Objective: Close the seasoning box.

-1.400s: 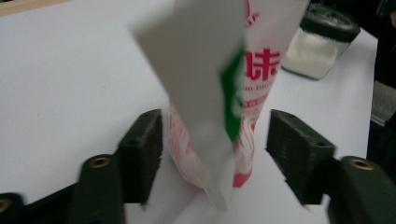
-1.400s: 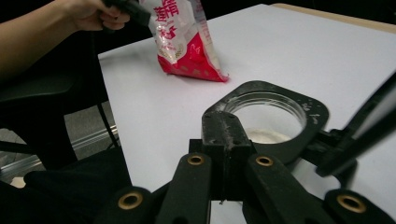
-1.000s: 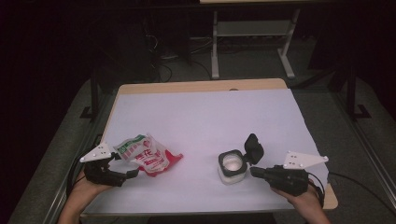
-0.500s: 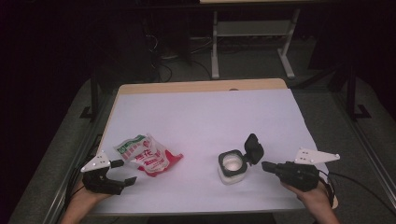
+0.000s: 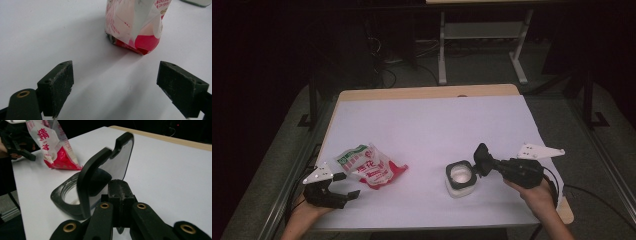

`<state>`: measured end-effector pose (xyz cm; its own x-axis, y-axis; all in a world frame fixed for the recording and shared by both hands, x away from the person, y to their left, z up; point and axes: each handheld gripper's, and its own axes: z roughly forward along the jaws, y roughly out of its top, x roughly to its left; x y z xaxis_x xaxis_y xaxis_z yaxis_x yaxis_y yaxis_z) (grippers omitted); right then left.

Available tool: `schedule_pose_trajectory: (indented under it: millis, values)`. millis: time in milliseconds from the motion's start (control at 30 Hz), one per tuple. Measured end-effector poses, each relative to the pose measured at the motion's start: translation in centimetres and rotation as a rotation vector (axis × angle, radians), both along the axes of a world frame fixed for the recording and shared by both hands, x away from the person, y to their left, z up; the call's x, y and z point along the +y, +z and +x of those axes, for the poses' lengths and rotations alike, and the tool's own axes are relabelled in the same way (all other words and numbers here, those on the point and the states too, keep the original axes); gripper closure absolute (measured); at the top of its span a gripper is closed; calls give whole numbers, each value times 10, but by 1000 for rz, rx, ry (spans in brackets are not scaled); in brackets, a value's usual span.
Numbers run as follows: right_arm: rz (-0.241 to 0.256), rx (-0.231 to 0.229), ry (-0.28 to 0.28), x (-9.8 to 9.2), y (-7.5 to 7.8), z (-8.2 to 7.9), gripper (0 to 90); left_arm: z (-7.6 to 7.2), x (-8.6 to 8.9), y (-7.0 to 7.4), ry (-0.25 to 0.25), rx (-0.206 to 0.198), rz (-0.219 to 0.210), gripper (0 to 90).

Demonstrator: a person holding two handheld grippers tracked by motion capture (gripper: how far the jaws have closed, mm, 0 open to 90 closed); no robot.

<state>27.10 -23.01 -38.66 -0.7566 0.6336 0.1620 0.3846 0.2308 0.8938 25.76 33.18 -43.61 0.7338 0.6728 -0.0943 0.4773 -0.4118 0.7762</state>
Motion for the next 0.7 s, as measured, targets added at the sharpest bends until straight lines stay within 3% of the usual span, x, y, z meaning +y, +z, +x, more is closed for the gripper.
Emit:
schedule_pose_trajectory:
  millis: [300, 700]
  values:
    - [20, -8, 12, 11, 5, 4, 900, 1, 2, -1, -20, -1, -11, 138]
    - [6, -11, 80, 33, -1, 6, 900, 3, -2, -6, -39, 13, -17, 139]
